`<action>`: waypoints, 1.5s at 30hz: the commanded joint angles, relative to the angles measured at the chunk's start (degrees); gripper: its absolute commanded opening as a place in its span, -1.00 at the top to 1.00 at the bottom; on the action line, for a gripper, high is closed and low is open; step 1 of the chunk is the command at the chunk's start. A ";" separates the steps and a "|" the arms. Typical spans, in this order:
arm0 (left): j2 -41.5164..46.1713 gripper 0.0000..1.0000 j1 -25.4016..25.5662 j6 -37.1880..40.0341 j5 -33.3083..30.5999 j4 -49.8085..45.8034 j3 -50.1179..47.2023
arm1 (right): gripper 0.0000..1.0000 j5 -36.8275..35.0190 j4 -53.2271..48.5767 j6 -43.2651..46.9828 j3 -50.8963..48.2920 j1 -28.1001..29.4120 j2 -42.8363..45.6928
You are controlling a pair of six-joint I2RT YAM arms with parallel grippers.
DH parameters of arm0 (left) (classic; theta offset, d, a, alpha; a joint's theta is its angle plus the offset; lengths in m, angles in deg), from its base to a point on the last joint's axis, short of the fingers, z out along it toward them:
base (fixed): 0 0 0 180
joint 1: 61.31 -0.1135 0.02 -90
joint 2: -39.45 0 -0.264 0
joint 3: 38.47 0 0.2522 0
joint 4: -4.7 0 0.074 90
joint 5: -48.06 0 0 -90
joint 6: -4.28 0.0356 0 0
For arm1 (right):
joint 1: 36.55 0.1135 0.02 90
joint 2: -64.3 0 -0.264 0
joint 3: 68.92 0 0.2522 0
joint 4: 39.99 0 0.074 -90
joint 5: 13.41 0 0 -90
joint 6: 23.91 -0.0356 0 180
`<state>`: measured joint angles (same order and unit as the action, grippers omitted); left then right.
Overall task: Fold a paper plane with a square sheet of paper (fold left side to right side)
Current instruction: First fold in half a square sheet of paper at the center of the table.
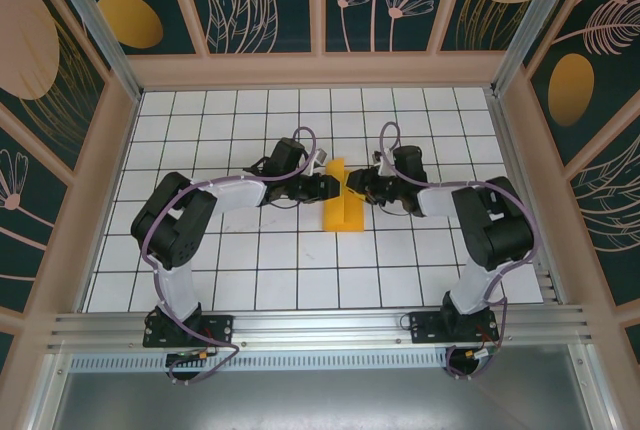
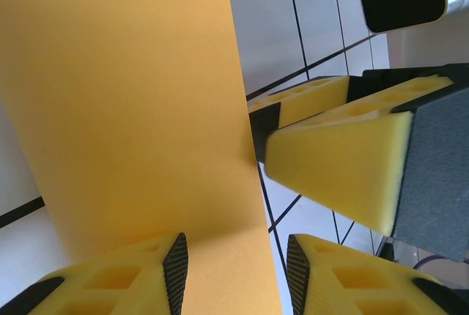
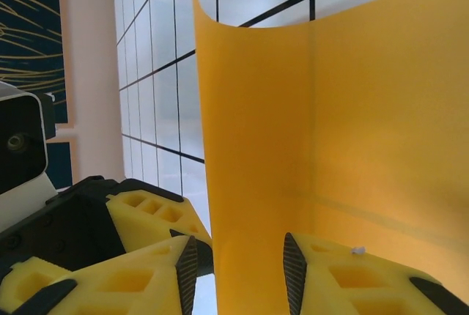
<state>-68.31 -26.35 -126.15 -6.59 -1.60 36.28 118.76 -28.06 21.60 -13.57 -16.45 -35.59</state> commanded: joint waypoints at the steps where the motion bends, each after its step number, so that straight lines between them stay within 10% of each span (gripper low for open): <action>1: -0.96 0.13 0.42 -0.18 -0.62 0.27 1.50 | 0.24 1.73 3.36 -1.12 1.64 0.74 -1.38; 10: 1.65 0.06 0.38 0.90 -3.42 -1.35 1.32 | 1.00 -1.21 -1.61 1.58 1.83 0.69 -0.87; 19: 4.20 -0.05 0.40 3.69 -18.81 -12.65 3.22 | 1.00 -11.01 -16.35 9.80 5.43 -0.50 0.52; 45: -8.68 0.12 2.46 2.54 -17.21 -15.15 13.10 | 0.93 -16.05 -20.77 11.49 4.73 -0.57 1.27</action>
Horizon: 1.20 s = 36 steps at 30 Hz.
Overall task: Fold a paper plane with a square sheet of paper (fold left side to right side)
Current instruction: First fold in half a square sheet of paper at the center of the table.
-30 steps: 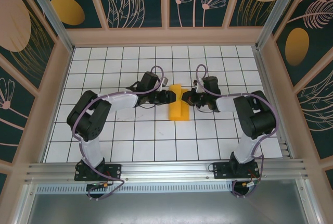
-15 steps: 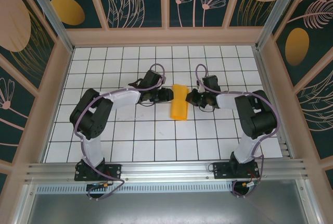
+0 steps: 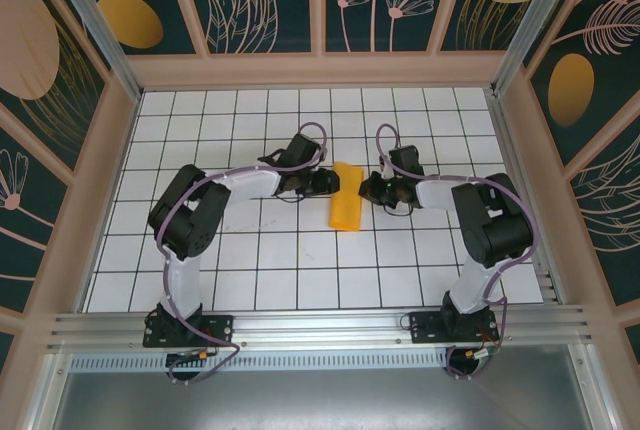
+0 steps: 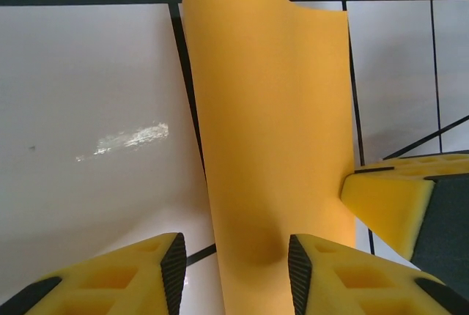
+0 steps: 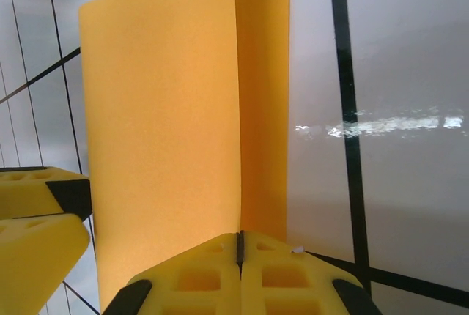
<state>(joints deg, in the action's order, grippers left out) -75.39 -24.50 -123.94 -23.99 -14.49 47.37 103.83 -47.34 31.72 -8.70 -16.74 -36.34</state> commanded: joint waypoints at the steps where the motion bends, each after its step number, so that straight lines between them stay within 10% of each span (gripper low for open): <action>1: -1.99 0.13 0.77 0.42 0.16 -2.50 2.34 | 0.93 -1.14 -1.57 1.41 -0.19 -0.30 2.05; 17: -5.19 0.20 1.63 2.43 -3.08 -5.90 3.97 | 0.20 -9.40 -10.15 6.17 -0.94 -2.49 10.38; 36: -6.69 0.15 2.20 8.26 -4.89 -10.60 6.84 | 0.12 -9.08 -11.00 7.64 -7.78 -9.94 19.27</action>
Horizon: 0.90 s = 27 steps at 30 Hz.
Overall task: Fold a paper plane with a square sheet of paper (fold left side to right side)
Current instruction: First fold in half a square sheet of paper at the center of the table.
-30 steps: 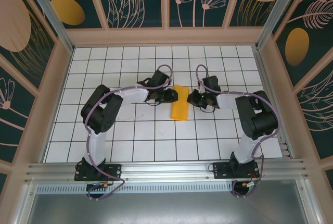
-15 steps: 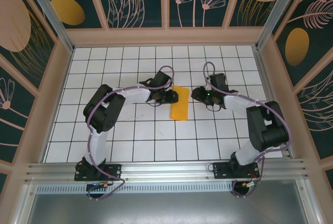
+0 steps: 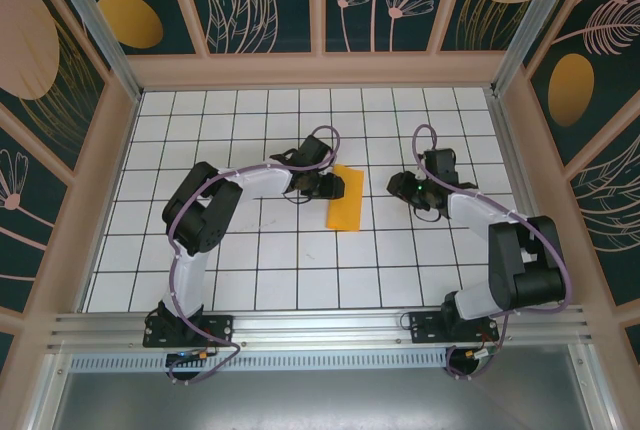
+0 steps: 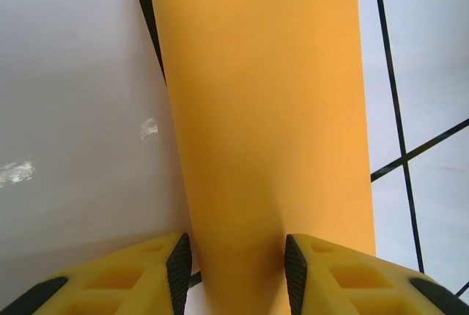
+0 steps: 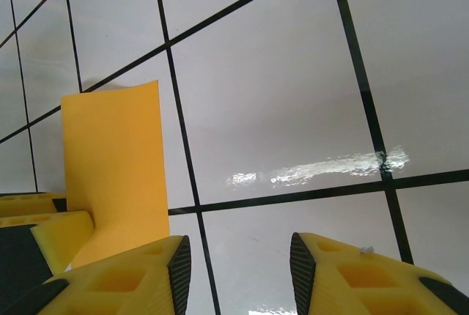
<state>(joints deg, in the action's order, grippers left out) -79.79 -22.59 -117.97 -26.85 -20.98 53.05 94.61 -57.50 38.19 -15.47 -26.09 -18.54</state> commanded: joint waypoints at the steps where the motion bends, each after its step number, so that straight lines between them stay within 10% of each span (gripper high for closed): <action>1: -2.33 0.15 0.28 2.37 -2.08 -4.24 1.25 | 0.13 0.25 -0.90 1.18 -1.09 -0.60 1.52; 27: -2.66 0.15 0.30 0.60 -3.00 -3.28 0.64 | 0.16 6.71 4.17 -1.33 -1.82 1.99 -1.18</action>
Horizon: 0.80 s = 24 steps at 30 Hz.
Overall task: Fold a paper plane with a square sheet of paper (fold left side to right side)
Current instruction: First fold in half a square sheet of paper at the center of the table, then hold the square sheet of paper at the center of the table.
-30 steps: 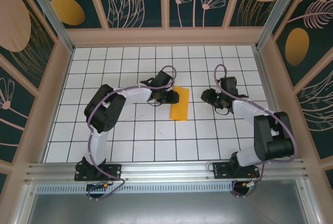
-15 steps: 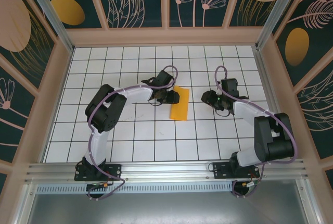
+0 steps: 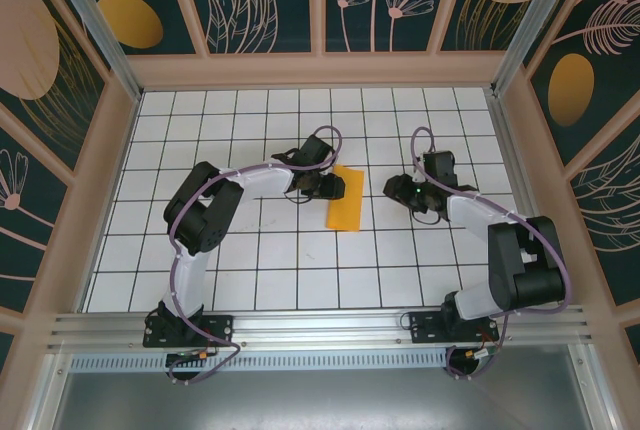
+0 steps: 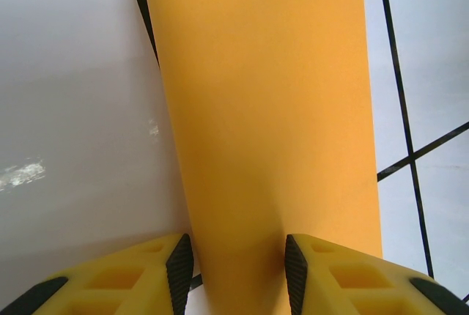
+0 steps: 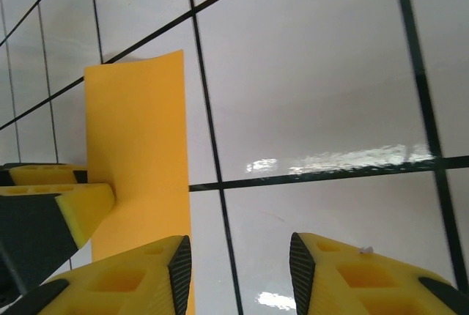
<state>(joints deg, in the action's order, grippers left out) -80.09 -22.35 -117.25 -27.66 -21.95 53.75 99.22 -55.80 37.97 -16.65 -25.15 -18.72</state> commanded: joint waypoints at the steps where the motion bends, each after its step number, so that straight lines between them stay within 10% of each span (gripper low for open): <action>1: -2.35 0.15 0.00 -0.11 -2.24 -2.32 -0.06 | 0.19 2.54 2.84 -1.43 -0.55 1.38 -1.35; 11: -2.27 0.15 0.06 -0.20 -2.14 -2.32 -0.49 | 0.71 4.03 6.76 -4.62 2.94 7.85 -8.43; 24: -2.00 0.14 0.06 -0.33 -2.42 -2.32 -0.58 | 0.81 1.81 5.50 -4.57 8.78 11.78 -16.19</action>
<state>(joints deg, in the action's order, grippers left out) -80.09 -22.35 -117.27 -27.68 -21.92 53.73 101.91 -50.48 33.77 -9.57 -13.83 -33.19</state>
